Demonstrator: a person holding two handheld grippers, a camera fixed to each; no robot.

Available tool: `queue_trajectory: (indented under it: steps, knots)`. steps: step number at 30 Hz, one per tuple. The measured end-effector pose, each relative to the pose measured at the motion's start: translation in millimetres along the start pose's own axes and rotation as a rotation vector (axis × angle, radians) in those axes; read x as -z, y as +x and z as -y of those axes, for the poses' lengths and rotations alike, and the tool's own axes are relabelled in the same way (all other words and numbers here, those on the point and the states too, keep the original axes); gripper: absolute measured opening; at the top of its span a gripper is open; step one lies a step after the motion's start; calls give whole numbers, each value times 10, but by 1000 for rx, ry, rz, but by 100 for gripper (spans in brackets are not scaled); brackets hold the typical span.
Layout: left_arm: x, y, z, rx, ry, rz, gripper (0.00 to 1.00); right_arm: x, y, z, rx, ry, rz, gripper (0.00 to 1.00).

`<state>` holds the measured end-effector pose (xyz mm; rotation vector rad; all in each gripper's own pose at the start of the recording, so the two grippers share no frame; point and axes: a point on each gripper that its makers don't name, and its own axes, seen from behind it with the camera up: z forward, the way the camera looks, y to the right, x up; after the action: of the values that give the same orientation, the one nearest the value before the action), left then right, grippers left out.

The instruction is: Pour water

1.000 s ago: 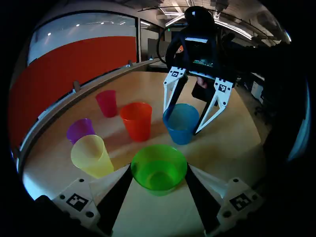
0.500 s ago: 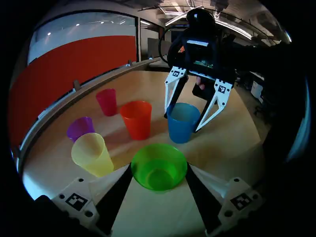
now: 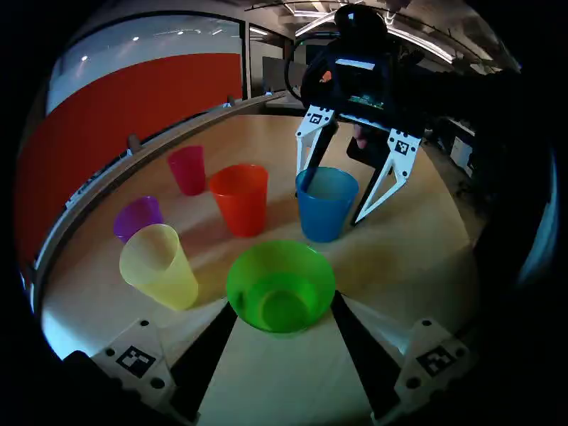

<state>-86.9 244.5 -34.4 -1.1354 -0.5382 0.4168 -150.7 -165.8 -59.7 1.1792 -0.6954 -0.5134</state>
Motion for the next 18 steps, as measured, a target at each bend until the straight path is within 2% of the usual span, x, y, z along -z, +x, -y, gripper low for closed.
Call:
queue_trajectory:
  steps: [11, 18]
  knots:
    - [91, -104, 35, 4, 26, 17, 93, 61, -125, -4, -25, -18, 8, 100]
    - [216, -182, 68, 16, 51, 25, 94, 162, -227, 12, -28, -33, 22, 100]
